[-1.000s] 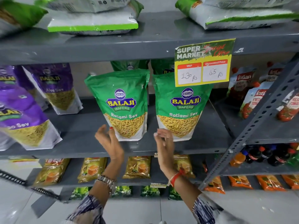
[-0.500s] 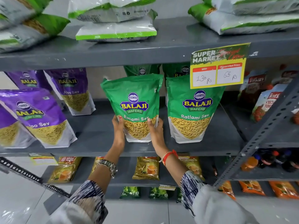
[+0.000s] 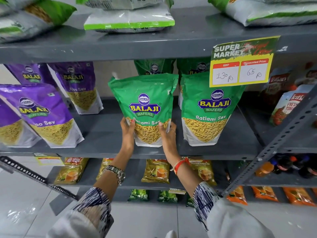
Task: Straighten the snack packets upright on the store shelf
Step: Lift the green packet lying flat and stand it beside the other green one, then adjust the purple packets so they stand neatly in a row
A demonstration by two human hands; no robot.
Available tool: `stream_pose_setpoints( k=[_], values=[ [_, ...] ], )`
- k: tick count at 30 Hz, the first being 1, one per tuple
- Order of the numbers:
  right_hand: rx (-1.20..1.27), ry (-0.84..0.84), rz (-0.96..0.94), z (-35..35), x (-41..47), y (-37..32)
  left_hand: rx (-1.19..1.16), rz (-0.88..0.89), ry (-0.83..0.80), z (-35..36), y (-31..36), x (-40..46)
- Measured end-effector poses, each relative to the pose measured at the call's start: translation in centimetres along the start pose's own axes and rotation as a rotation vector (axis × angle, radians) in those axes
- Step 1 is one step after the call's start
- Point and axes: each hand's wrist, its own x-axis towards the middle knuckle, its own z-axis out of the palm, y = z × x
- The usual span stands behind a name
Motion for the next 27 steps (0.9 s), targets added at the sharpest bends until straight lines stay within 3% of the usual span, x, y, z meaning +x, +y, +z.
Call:
stream_pose_setpoints(
  k=[7, 12, 16, 23, 27],
  values=[
    [0.019, -0.009, -0.006, -0.6, 0.0, 0.3, 0.018, 0.004, 0.034, 0.3, -0.3, -0.3],
    [0.042, 0.177, -0.041, -0.7, -2.2, 0.8, 0.037, -0.032, 0.125, -1.3, -0.2, -1.5],
    [0.060, 0.270, -0.077, 1.5, -6.5, 2.8, 0.094, 0.053, 0.321, -5.5, -0.6, -2.9],
    [0.028, 0.051, -0.034, 13.4, -9.1, 4.5, 0.169, 0.312, 0.695, -16.9, 1.4, -1.0],
    [0.064, -0.098, 0.021, 20.5, -7.0, 4.0, 0.152, 0.319, 0.764, -24.0, 2.6, 1.6]
  ],
)
